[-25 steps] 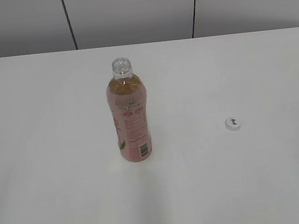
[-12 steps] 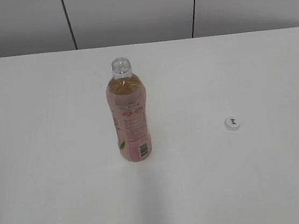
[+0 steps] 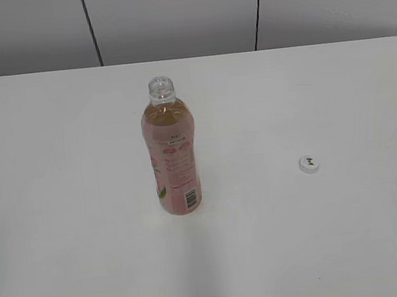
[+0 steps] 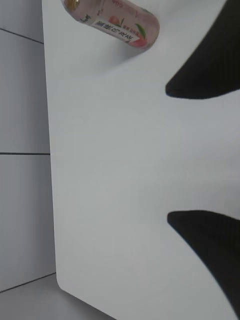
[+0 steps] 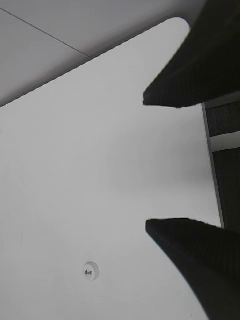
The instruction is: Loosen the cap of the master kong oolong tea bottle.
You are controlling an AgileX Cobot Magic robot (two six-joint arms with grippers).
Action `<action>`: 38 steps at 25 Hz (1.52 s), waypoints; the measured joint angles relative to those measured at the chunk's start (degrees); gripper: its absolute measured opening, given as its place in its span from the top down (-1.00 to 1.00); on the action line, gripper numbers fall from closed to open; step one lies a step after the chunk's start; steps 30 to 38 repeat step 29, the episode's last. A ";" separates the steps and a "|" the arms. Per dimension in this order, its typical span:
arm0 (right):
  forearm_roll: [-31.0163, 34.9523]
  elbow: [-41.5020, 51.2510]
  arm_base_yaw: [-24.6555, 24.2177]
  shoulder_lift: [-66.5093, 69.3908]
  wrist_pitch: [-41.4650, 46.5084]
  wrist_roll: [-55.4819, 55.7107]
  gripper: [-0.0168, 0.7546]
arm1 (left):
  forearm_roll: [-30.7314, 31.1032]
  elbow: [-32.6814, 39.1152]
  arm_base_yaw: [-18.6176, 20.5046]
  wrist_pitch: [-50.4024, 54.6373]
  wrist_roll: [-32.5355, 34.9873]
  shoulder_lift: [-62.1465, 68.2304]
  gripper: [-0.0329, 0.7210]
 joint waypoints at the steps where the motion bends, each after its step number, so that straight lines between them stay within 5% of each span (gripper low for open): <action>1: 0.00 0.00 0.00 0.00 0.00 0.00 -0.40 | 0.00 0.00 -0.15 0.00 0.04 0.00 -0.24; 13: 0.00 0.00 0.05 0.00 -0.05 0.00 -0.40 | -0.04 0.00 -0.21 0.00 0.04 0.00 -0.24; 21: -0.05 0.00 6.58 0.00 -0.05 0.00 -0.40 | 0.06 0.00 -0.21 0.00 0.04 0.00 -0.24; 38: -0.05 0.00 6.66 0.00 -0.05 0.00 -0.40 | 0.13 0.00 -0.21 0.00 0.04 0.00 -0.24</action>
